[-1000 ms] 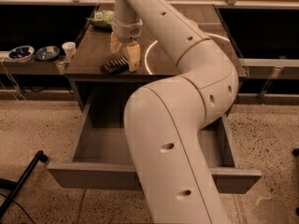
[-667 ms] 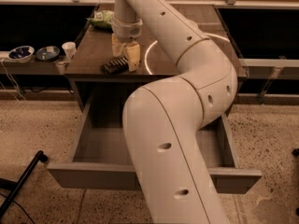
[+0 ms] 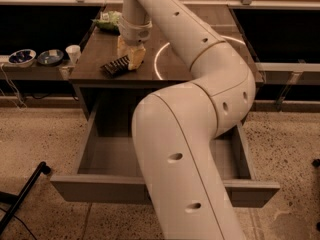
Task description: Place rxbar chocolate into top drawer
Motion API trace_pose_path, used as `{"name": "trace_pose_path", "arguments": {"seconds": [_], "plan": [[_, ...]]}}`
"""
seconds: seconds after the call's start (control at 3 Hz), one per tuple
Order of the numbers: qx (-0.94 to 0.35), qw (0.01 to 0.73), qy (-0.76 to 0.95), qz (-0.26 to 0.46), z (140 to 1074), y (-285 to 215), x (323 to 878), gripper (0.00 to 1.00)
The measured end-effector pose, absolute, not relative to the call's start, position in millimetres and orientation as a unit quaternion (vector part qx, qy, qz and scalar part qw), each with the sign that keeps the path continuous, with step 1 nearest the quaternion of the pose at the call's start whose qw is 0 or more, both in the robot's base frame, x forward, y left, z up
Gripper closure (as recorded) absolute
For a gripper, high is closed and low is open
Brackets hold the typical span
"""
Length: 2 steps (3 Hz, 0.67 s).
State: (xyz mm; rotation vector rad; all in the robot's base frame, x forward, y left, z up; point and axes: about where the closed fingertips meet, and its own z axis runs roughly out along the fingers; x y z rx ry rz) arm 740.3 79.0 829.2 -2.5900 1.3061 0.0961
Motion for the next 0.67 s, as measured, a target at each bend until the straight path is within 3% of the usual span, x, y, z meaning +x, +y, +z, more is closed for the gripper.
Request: {"name": "trace_pose_path", "arguments": {"seconds": [0.67], "plan": [[-0.885, 0.212, 0.408, 0.078, 872, 71, 711, 1.0]]}}
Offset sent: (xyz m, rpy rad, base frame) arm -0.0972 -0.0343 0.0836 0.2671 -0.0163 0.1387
